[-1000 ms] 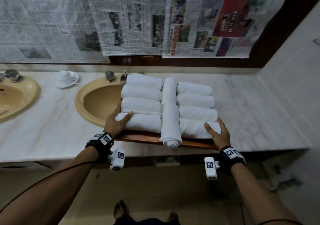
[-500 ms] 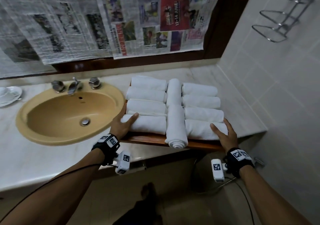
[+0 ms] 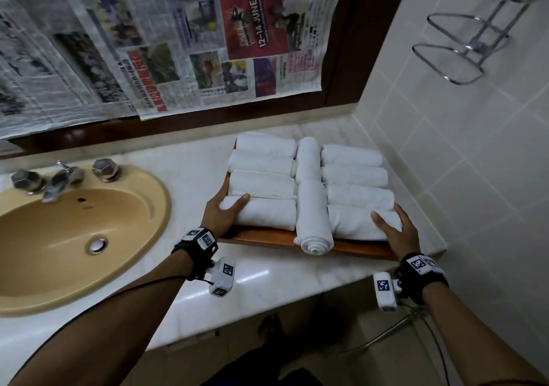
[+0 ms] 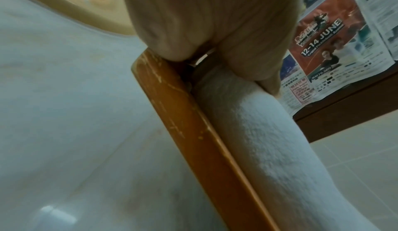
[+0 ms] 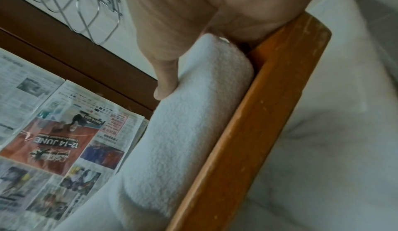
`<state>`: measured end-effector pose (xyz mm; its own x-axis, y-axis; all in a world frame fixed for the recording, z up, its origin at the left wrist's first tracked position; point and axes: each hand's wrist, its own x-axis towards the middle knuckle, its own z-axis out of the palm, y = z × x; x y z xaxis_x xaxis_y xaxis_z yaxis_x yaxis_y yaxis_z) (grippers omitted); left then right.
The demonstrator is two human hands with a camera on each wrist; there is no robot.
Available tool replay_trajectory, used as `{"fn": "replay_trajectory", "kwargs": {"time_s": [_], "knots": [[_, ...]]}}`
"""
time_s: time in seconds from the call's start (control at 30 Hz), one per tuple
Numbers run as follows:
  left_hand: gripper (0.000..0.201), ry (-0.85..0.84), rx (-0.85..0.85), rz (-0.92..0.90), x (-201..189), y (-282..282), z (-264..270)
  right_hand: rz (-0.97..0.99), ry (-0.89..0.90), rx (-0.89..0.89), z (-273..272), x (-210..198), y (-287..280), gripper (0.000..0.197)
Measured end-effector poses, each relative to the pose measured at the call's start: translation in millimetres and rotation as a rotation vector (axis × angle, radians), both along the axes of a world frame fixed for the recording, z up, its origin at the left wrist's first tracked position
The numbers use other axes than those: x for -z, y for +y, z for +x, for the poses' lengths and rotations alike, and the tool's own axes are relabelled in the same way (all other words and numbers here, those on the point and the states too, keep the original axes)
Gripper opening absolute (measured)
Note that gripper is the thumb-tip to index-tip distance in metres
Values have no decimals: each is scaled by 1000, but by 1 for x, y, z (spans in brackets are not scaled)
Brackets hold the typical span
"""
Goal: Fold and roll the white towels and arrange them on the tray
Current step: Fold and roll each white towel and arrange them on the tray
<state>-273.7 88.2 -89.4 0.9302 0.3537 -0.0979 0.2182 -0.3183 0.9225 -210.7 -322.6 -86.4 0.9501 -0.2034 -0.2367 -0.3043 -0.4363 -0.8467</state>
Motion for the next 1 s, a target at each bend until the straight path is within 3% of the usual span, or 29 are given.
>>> {"fn": "replay_trajectory", "kwargs": {"time_s": [0.4, 0.73, 1.0], "knots": [[71, 73, -16, 58, 11, -29, 50, 3, 42, -71, 77, 17, -27, 77], [87, 194, -34, 130, 34, -63, 79, -13, 24, -276, 143, 10, -63, 59], [87, 259, -59, 141, 48, -79, 74, -34, 66, -318, 165, 45, -81, 77]]}}
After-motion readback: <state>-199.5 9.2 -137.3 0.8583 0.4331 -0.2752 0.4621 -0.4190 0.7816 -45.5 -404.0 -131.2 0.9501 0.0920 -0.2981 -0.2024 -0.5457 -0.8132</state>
